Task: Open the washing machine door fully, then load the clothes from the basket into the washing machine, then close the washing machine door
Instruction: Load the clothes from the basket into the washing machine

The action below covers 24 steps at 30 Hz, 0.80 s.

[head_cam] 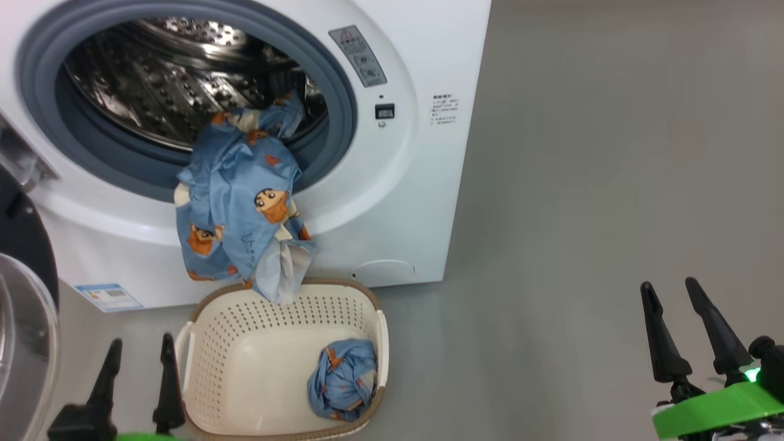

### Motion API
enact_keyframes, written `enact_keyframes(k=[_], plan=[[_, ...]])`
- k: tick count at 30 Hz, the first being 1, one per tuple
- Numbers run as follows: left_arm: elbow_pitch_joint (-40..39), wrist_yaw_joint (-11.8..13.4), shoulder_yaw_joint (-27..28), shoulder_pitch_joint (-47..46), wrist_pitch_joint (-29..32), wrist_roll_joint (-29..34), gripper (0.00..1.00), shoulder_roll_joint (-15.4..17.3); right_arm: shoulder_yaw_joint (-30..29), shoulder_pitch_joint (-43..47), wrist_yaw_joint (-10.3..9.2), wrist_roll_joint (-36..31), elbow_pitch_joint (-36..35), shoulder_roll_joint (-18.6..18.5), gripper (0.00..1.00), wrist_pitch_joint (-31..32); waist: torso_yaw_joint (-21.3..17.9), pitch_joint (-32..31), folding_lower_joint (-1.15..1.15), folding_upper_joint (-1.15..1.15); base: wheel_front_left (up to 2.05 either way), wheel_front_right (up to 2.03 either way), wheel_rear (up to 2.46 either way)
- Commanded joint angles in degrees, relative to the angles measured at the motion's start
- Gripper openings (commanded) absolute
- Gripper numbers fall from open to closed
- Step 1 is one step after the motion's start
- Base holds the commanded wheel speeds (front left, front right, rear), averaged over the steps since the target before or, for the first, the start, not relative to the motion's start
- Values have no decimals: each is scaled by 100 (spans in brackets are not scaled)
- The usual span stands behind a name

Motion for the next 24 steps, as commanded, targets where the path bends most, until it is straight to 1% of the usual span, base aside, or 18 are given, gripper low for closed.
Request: enact_keyframes(k=[1, 9, 14, 24], plan=[[-69, 4, 144, -301, -36, -64, 100, 66, 128, -223, 31, -25, -165, -104, 100, -45, -46, 242, 0, 0, 0, 0, 0], [447, 42, 93, -1122, -36, -113, 100, 45, 169, -680, 31, 35, -233, -49, 100, -45, -174, 1030, 0, 0, 0, 0, 0], [823, 41, 142, -1633, -36, -124, 100, 50, 170, -923, 31, 62, -266, -8, 100, -45, -266, 1382, 0, 0, 0, 0, 0], [1904, -61, 258, -2735, -36, -135, 100, 236, 183, -1221, 31, 100, -334, 47, 100, -45, -420, 1948, 0, 0, 0, 0, 0]])
